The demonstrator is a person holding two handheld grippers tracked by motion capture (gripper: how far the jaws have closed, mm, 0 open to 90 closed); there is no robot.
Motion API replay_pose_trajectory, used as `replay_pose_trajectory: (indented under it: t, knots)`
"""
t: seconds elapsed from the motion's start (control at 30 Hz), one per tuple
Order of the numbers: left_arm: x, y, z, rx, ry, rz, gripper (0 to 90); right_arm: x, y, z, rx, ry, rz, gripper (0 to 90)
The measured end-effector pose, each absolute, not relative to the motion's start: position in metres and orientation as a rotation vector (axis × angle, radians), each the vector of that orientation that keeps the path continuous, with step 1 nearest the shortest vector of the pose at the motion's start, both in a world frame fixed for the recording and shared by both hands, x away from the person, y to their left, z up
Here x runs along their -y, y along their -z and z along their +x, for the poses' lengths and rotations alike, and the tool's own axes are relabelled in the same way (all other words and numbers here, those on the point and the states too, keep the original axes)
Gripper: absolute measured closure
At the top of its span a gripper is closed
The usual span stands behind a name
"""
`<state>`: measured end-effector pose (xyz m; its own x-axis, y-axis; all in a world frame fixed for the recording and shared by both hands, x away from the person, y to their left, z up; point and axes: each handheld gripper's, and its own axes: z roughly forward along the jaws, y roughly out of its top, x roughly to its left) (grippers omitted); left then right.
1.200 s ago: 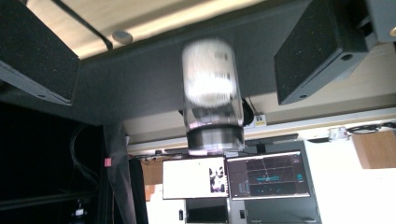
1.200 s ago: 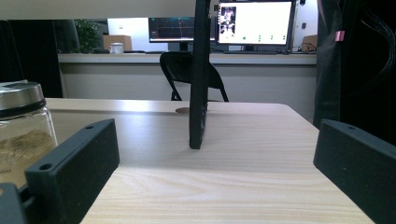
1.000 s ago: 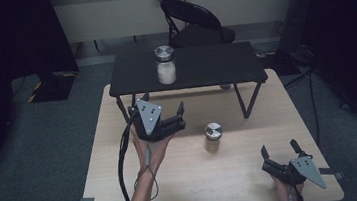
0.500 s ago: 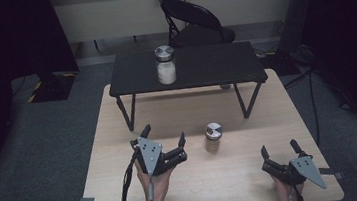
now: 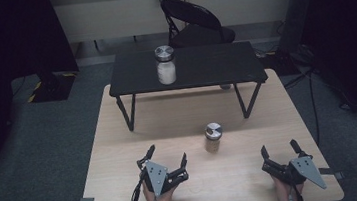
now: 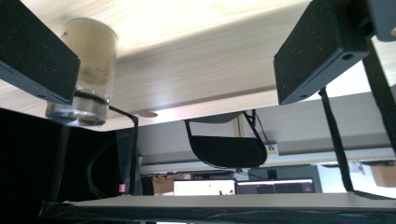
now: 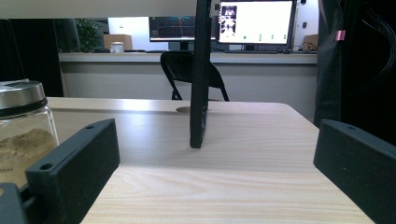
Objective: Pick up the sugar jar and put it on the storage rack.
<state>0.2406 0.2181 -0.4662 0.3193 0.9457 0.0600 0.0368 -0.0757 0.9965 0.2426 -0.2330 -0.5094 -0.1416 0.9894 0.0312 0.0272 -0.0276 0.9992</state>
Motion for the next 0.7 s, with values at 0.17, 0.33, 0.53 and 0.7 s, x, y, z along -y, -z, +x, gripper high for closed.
replay_pose_trajectory:
  t: [0.17, 0.33, 0.53, 0.7]
  knots:
    - [-0.223, 0.48, 0.24, -0.981, -0.958, 1.414, 0.0, 0.233, 0.509, 0.243, -1.318, -1.322, 1.18, 0.0]
    - [-0.225, 0.487, 0.239, -0.986, -0.956, 1.421, 0.0, 0.232, 0.509, 0.243, -1.316, -1.321, 1.181, 0.0]
    - [-0.227, 0.495, 0.237, -0.98, -0.967, 1.391, 0.0, 0.232, 0.509, 0.243, -1.316, -1.321, 1.181, 0.0]
    - [-0.218, 0.496, 0.234, -1.03, -1.007, 1.363, 0.0, 0.233, 0.509, 0.243, -1.319, -1.322, 1.181, 0.0]
